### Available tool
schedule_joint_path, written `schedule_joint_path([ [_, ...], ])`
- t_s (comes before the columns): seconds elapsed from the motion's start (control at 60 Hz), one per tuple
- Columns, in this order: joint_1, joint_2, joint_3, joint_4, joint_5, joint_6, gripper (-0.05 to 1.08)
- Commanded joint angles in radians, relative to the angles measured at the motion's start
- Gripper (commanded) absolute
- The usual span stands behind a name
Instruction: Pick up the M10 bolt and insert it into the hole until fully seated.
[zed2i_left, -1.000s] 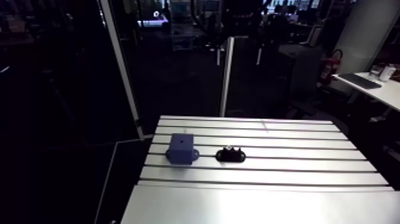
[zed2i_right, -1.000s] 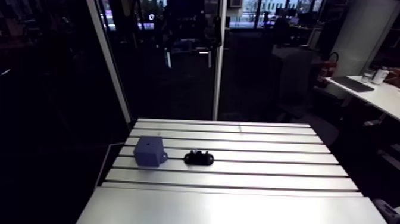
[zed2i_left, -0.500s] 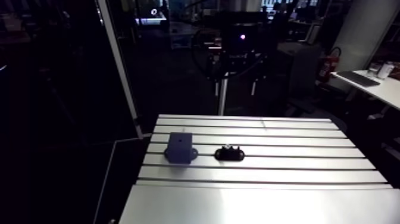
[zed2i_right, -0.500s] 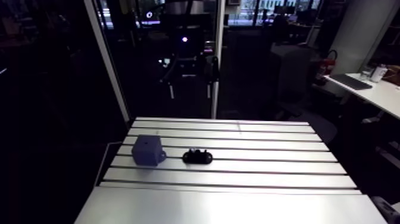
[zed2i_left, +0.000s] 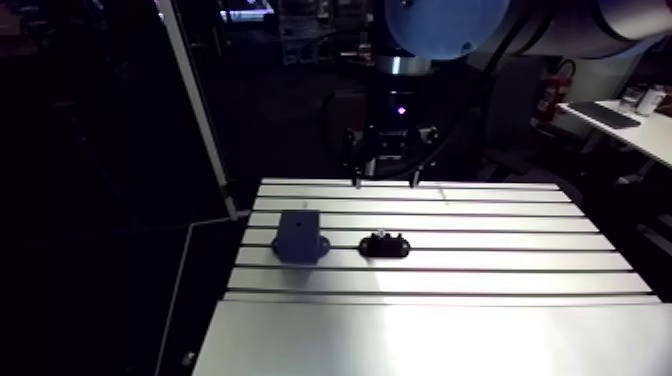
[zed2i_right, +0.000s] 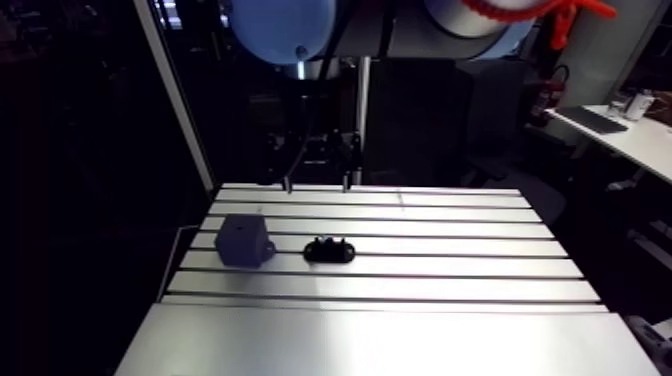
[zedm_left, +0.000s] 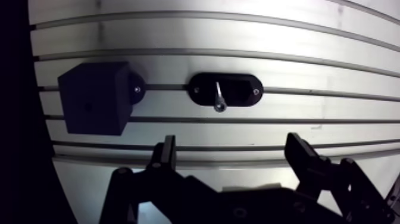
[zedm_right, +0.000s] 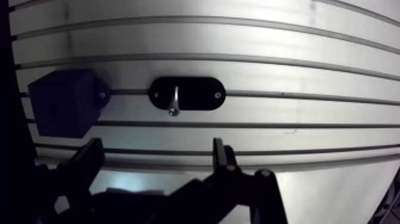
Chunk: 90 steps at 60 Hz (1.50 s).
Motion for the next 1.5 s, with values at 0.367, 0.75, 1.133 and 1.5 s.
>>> schedule_joint_path([
  [0.367, -0.009, 0.033, 0.044, -0.075, 0.005, -0.002, 0.14],
  [0.75, -0.009, 0.06, 0.068, -0.117, 0.004, -0.005, 0.39],
  [1.133, -0.004, 0.085, 0.071, -0.136, 0.004, -0.004, 0.48],
  [1.5, -0.004, 0.093, 0.078, -0.136, 0.004, -0.004, 0.49],
])
